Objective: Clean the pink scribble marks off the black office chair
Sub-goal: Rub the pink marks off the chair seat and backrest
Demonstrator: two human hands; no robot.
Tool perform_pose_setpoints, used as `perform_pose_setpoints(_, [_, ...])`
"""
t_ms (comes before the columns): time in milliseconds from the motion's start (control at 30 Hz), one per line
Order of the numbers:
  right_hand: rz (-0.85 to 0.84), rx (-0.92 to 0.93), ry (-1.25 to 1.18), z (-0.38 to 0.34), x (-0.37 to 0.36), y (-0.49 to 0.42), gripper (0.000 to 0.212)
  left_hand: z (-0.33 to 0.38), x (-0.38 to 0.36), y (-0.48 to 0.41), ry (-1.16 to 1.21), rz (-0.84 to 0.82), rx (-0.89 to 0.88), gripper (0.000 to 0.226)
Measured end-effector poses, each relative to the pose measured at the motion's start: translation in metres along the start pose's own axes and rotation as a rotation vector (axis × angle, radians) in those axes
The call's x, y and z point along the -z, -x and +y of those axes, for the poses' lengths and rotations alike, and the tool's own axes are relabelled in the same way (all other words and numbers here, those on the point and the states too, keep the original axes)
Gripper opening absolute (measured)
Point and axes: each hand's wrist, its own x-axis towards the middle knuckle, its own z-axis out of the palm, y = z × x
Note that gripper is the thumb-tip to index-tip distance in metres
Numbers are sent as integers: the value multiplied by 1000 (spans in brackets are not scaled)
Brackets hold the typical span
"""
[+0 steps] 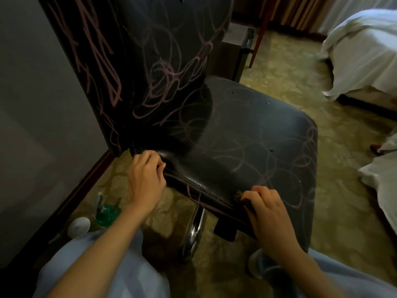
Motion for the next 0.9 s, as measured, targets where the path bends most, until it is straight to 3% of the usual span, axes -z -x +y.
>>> perform_pose_setpoints(67, [12,-1,-12,7,2,12,43,-2,-1,-2,6,7,-11,10])
perform_pose_setpoints(200, [-8,1,-140,7,10,14,17,-8,-3,-10,8,26,-17,14])
perform_pose_setpoints(333, [35,-34,-300,-4,20,-9,26,-17,-1,-23,8,46,5,12])
perform_pose_setpoints(467, [-29,13,-302,-32,15,-53,29,-16,5,-25,33,79,59,6])
perform_pose_setpoints(600, [-82,160,-220,-64,-15,-85,26,10,7,-5,100,62,-44,8])
perform_pose_setpoints(900, [-65,171,-187,-53,-27,-51,20,29,-10,11,120,-50,-125,12])
